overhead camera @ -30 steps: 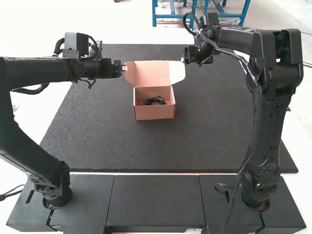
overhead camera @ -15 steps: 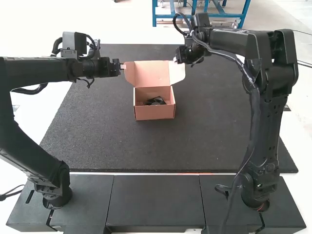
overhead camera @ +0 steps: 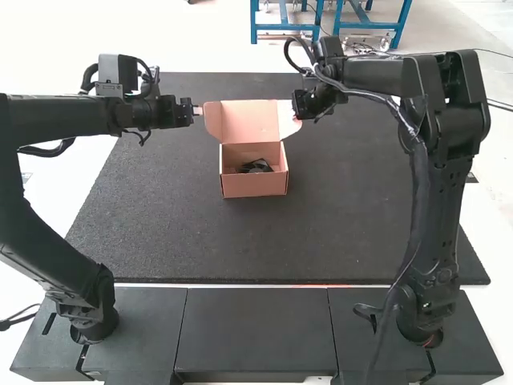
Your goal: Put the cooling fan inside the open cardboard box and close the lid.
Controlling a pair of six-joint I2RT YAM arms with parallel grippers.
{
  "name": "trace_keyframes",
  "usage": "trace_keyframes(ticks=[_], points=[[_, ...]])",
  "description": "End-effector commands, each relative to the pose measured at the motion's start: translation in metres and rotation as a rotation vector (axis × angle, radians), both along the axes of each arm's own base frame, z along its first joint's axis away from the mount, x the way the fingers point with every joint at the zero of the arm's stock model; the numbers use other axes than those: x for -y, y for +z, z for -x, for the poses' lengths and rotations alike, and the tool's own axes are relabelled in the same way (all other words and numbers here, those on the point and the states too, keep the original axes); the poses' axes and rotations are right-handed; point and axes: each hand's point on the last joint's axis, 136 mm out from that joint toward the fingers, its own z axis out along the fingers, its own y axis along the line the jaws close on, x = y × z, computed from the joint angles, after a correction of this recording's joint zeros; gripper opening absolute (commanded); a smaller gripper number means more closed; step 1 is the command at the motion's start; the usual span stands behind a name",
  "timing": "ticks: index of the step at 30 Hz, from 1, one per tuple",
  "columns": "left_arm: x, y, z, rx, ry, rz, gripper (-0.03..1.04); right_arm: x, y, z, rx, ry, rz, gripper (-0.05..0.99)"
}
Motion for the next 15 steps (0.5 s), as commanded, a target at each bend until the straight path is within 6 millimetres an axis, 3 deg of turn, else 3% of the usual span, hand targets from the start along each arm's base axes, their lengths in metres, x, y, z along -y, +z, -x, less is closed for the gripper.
trace_keyframes(ticks=[1, 7, 11, 15], points=[[0.0, 0.005, -0.001, 0.014, -0.006, 0.01, 0.96, -0.003, -0.005, 0.002, -0.02, 0.005, -0.023, 0.16], [0.001, 0.005, -0.001, 0.012, -0.009, 0.01, 0.96, -0.006, 0.007, -0.005, 0.011, -0.001, -0.037, 0.19], [0.001, 0.004, 0.001, 0.006, -0.01, 0.008, 0.96, -0.004, 0.015, -0.01, 0.029, -0.008, -0.042, 0.3], [0.002, 0.006, 0.0, 0.011, -0.011, 0.009, 0.96, -0.004, 0.023, -0.015, 0.049, -0.014, -0.047, 0.3]])
